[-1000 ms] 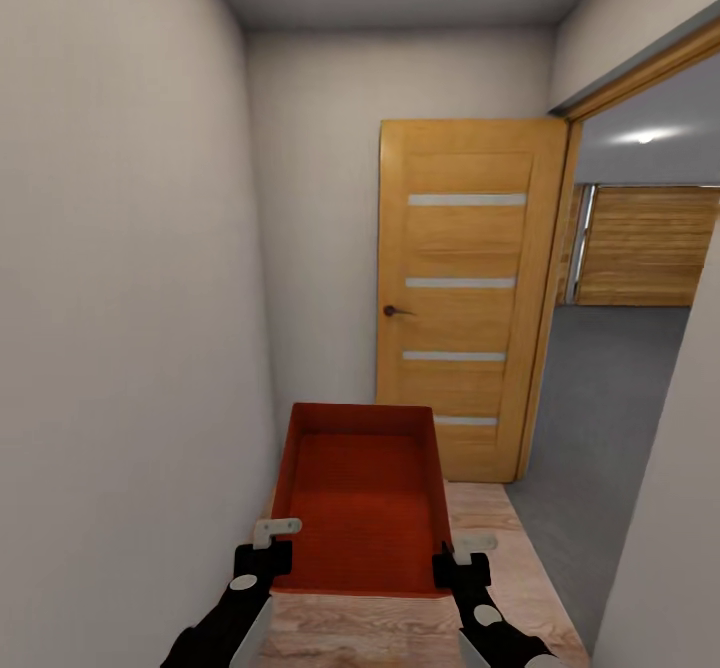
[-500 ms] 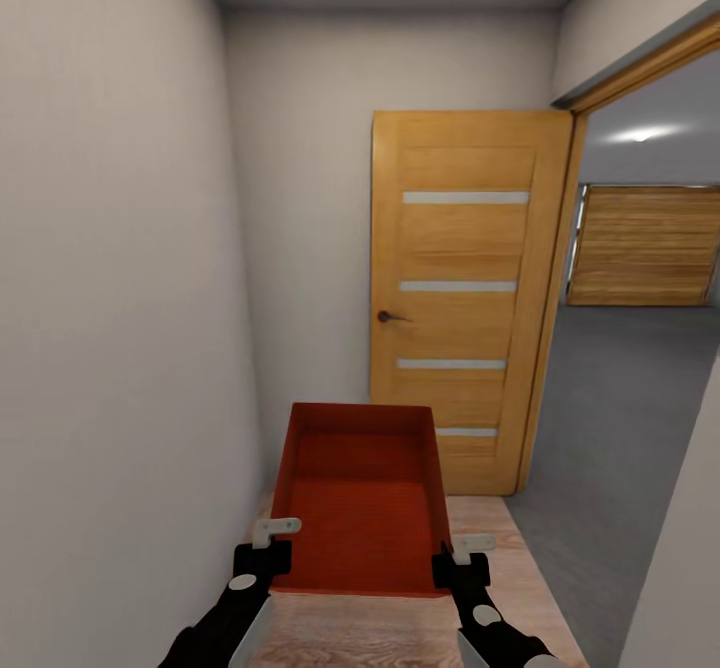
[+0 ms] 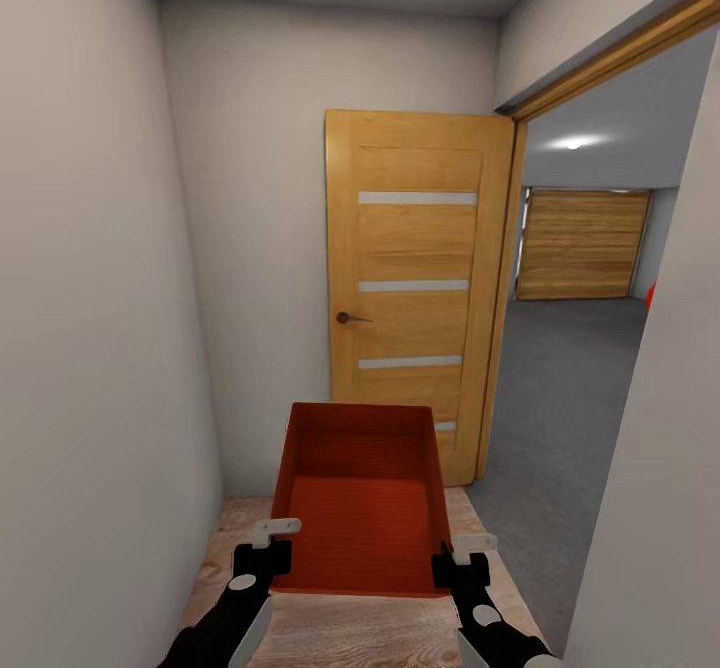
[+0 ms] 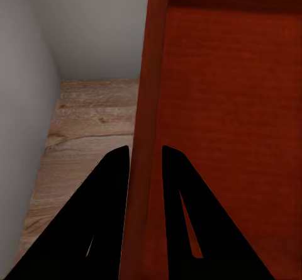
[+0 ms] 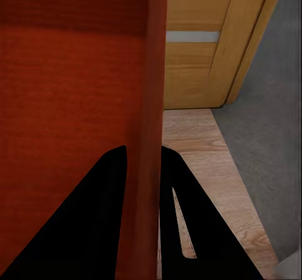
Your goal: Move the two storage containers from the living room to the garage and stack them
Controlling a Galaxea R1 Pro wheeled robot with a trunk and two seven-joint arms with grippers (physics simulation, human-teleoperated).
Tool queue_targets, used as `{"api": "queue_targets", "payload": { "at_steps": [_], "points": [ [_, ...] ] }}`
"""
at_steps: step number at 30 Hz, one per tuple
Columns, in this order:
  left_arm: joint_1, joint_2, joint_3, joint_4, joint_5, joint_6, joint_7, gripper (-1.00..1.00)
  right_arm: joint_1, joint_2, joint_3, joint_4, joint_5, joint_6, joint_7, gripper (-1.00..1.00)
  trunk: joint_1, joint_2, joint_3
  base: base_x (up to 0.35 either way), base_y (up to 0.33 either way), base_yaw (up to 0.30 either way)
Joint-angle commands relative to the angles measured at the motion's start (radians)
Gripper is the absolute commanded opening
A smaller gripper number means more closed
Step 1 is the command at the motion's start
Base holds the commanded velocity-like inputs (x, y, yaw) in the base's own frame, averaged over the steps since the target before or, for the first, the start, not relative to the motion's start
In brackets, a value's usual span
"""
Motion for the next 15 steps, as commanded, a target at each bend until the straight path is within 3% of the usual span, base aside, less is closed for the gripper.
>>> {"api": "queue_targets", "payload": {
  "at_steps": [1,15],
  "points": [
    [0.000,0.008,-0.005,0.000,0.015,0.006,0.038,-1.00,-0.002,0.000,-0.028,-0.002,0.001,-0.049,-0.014,-1.00,0.000,-0.001,-0.002,0.000,0.000,-0.285],
    [0.000,0.009,-0.005,0.002,0.015,0.006,0.038,-1.00,-0.002,0.000,-0.029,-0.002,0.001,-0.049,-0.014,-1.00,0.000,-0.001,-0.002,0.000,0.000,-0.286]
  ]
}}
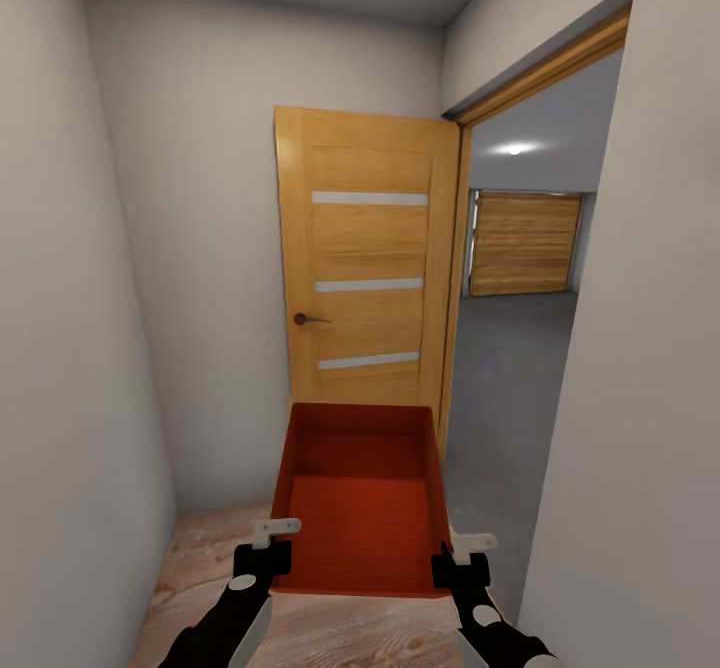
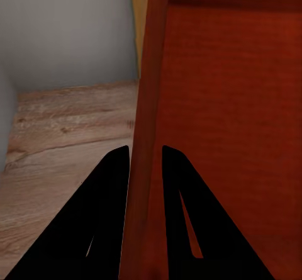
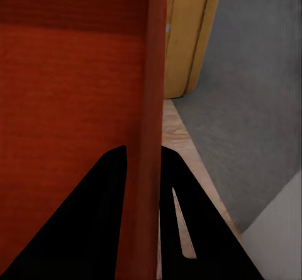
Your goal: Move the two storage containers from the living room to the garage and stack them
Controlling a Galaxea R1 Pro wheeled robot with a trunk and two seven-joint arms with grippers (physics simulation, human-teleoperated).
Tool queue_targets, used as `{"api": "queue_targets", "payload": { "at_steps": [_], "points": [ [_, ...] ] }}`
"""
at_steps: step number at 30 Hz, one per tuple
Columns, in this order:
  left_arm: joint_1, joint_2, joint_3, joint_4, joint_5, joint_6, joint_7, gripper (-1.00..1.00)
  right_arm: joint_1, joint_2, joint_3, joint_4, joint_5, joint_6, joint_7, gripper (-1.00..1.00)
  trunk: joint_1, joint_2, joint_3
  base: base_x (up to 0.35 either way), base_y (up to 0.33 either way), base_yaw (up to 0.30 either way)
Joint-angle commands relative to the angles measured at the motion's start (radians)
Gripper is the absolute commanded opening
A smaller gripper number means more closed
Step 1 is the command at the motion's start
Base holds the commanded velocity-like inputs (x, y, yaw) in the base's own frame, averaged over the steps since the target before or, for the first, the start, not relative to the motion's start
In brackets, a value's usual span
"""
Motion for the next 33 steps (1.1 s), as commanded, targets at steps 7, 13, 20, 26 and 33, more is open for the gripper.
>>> {"api": "queue_targets", "payload": {
  "at_steps": [7,13,20,26,33],
  "points": [
    [0.000,0.010,-0.006,0.002,0.016,0.006,0.038,-1.00,-0.002,0.000,-0.030,-0.003,0.001,-0.049,-0.014,-1.00,0.000,-0.001,-0.002,0.000,0.000,-0.285],
    [0.000,0.010,-0.006,0.002,0.017,0.006,0.038,-1.00,-0.002,0.000,-0.031,-0.003,0.001,-0.049,-0.014,-1.00,0.000,-0.001,-0.002,0.000,0.000,-0.285],
    [0.000,0.010,-0.006,0.003,0.017,0.006,0.038,-1.00,-0.002,0.000,-0.031,-0.003,0.001,-0.049,-0.014,-1.00,0.000,-0.001,-0.002,0.000,0.000,-0.285],
    [0.000,0.010,-0.006,0.003,0.017,0.007,0.035,-1.00,-0.002,0.000,-0.030,-0.003,0.001,-0.049,-0.014,-1.00,0.000,-0.001,-0.002,0.077,0.066,-0.285],
    [0.000,0.010,-0.006,0.005,0.019,0.007,0.030,-1.00,-0.002,0.000,-0.030,-0.003,0.002,-0.049,-0.014,-1.00,0.000,-0.001,-0.002,0.196,0.234,-0.127]
  ]
}}
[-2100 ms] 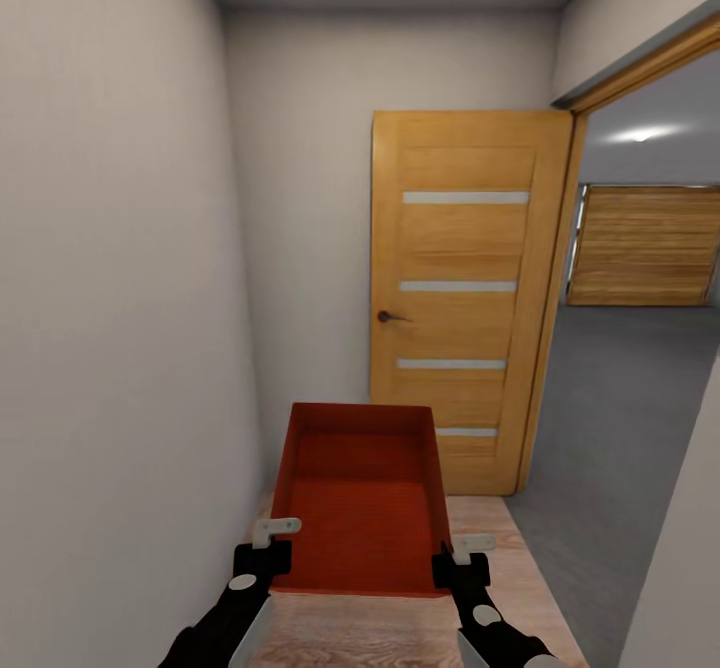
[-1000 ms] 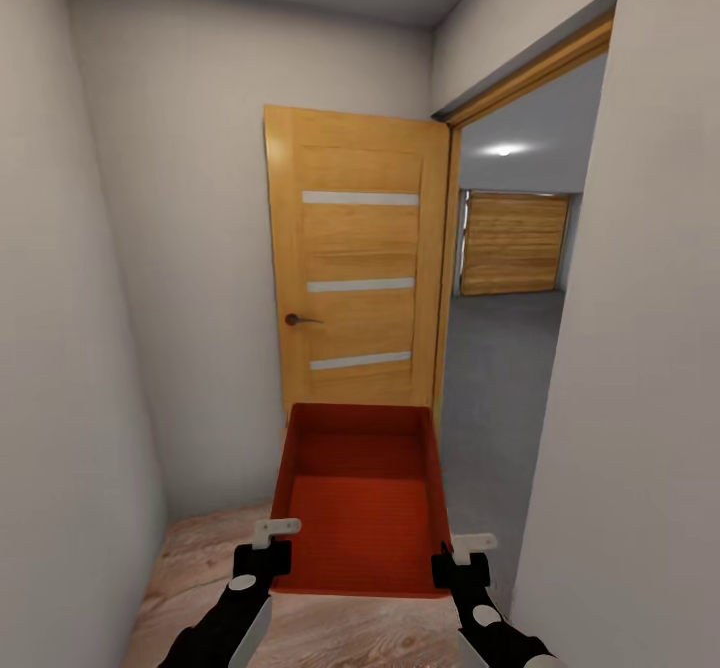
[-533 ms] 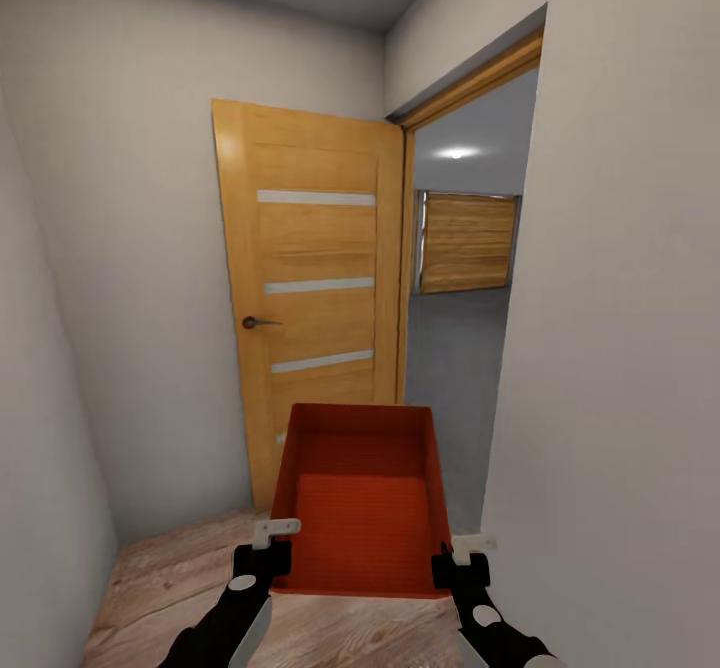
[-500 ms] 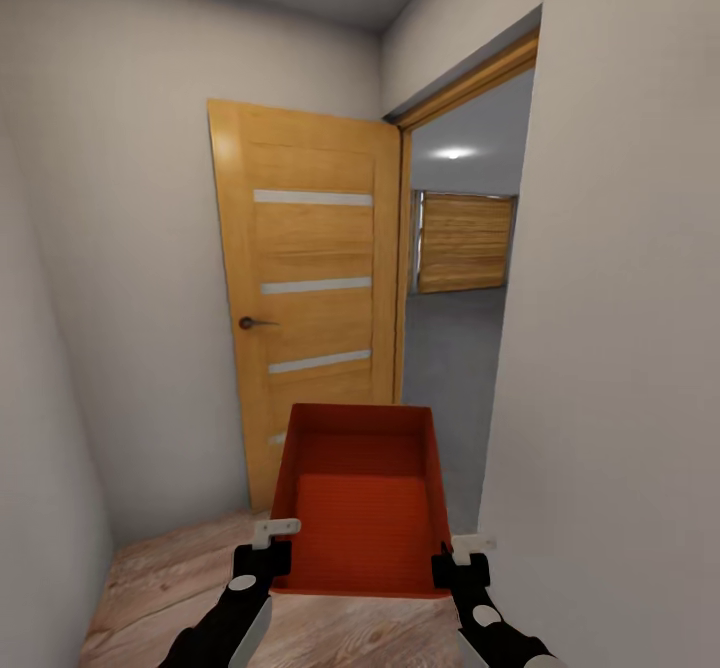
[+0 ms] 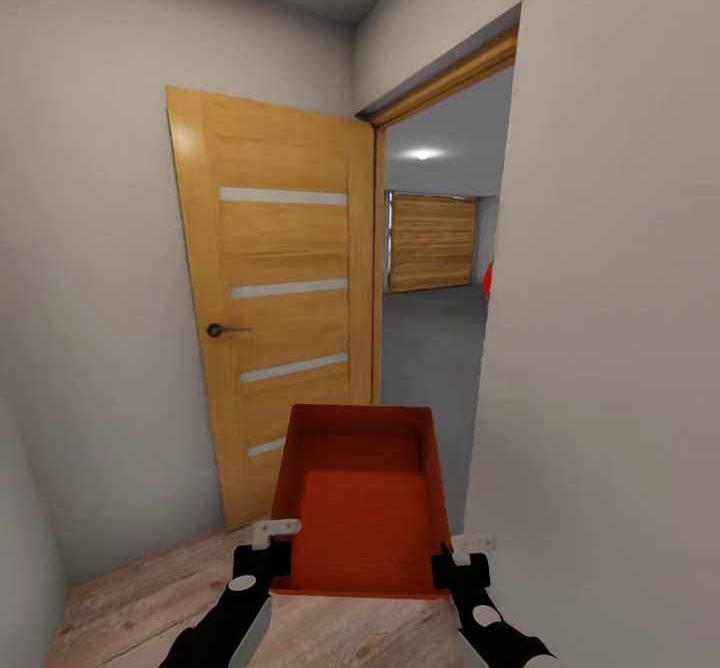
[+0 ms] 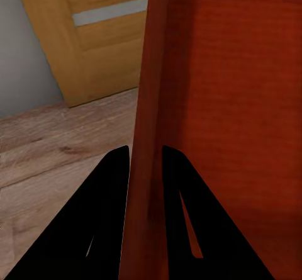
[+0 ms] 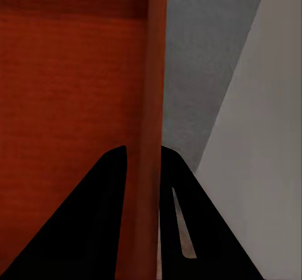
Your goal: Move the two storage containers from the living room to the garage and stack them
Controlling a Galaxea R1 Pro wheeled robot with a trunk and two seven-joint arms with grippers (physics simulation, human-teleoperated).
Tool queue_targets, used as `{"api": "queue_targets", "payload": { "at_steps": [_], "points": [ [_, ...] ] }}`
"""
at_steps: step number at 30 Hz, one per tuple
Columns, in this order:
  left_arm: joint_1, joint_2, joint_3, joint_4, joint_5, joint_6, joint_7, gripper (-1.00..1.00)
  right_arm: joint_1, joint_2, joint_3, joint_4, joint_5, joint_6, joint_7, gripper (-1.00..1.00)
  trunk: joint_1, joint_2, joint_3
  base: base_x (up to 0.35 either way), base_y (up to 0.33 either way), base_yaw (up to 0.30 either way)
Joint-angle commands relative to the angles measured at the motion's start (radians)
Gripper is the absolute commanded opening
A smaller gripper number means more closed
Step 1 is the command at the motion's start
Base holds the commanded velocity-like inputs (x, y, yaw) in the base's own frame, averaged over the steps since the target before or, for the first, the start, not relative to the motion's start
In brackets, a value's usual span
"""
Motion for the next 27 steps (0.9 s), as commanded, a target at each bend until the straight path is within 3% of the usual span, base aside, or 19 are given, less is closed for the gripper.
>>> {"api": "queue_targets", "payload": {
  "at_steps": [1,8,20,27],
  "points": [
    [0.000,0.010,-0.006,0.001,0.015,0.006,0.028,-1.00,-0.002,0.000,-0.031,-0.003,0.002,-0.054,-0.014,-1.00,0.001,-0.001,-0.002,0.206,0.250,-0.014],
    [0.000,0.010,-0.006,0.004,0.015,0.006,0.027,-1.00,-0.002,0.000,-0.031,-0.003,0.002,-0.054,-0.014,-1.00,0.001,-0.001,-0.002,0.207,0.251,-0.037],
    [0.000,0.010,-0.006,0.007,0.015,0.006,0.026,-1.00,-0.002,0.000,-0.031,-0.003,0.002,-0.054,-0.014,-1.00,0.001,-0.001,-0.002,0.228,0.247,-0.244],
    [0.000,0.010,-0.006,0.007,0.015,0.006,0.026,-1.00,-0.002,0.000,-0.031,-0.003,0.002,-0.054,-0.014,-1.00,0.001,-0.001,-0.002,0.246,0.237,-0.069]
  ]
}}
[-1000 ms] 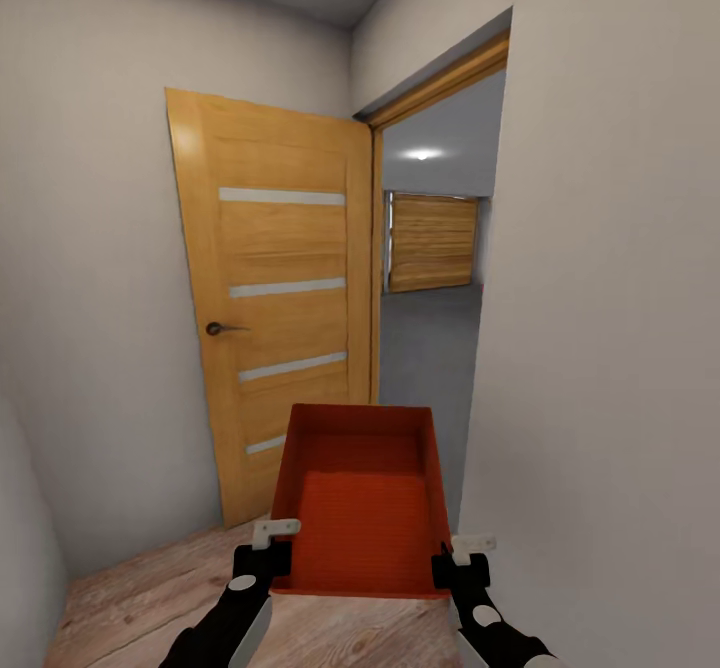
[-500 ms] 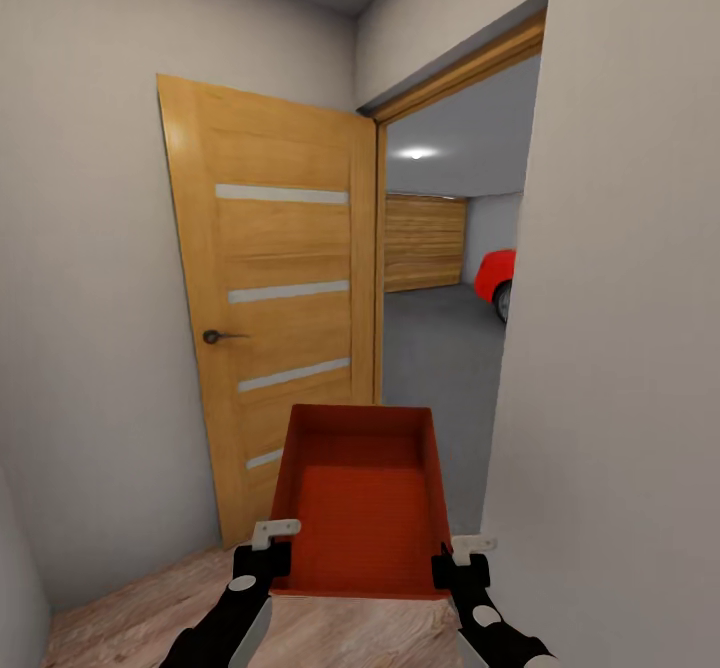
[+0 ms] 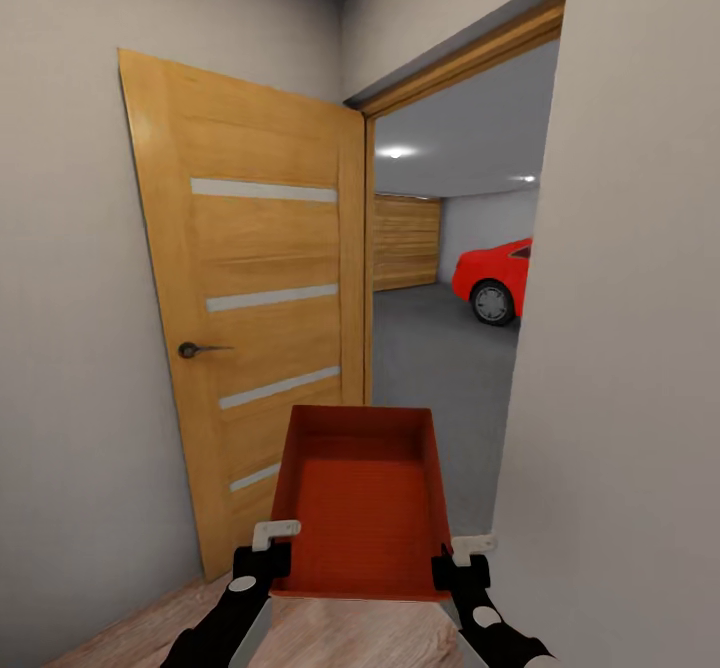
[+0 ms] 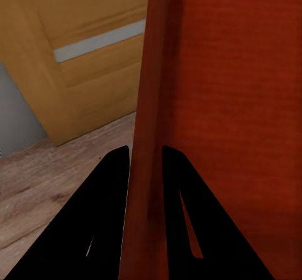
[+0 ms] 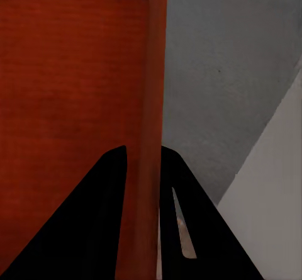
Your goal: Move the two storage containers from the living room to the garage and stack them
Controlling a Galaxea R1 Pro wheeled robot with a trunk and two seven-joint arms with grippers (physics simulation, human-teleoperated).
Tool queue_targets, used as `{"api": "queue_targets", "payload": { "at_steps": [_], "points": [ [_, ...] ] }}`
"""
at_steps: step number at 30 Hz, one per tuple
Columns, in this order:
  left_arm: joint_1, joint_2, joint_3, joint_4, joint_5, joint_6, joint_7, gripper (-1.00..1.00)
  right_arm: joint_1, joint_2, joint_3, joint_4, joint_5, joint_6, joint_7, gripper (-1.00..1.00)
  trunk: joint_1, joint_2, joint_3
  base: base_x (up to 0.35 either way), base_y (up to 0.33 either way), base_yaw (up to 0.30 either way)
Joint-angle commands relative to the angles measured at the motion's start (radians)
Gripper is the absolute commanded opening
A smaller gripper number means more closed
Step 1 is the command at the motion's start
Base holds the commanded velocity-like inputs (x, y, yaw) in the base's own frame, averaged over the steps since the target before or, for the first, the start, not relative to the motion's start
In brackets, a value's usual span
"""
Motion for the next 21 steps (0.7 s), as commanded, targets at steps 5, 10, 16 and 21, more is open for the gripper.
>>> {"api": "queue_targets", "payload": {
  "at_steps": [5,10,16,21],
  "points": [
    [0.000,0.010,-0.006,0.003,0.015,0.005,0.028,-1.00,-0.002,0.000,-0.029,-0.009,0.001,-0.053,-0.014,-1.00,0.001,-0.001,-0.002,0.246,0.237,-0.004],
    [0.000,0.010,-0.008,0.006,0.014,0.005,0.026,-1.00,-0.002,0.000,-0.029,-0.009,0.001,-0.053,-0.014,-1.00,0.001,-0.001,-0.002,0.256,0.230,-0.062],
    [0.000,0.010,-0.008,0.009,0.014,0.005,0.025,-1.00,-0.002,0.000,-0.029,-0.009,0.001,-0.053,-0.014,-1.00,0.001,-0.001,-0.002,0.293,0.185,-0.248],
    [0.000,0.010,-0.008,0.009,0.014,0.004,0.025,-1.00,-0.002,0.000,-0.029,-0.009,0.001,-0.053,-0.014,-1.00,0.001,-0.001,-0.002,0.299,0.176,-0.280]
  ]
}}
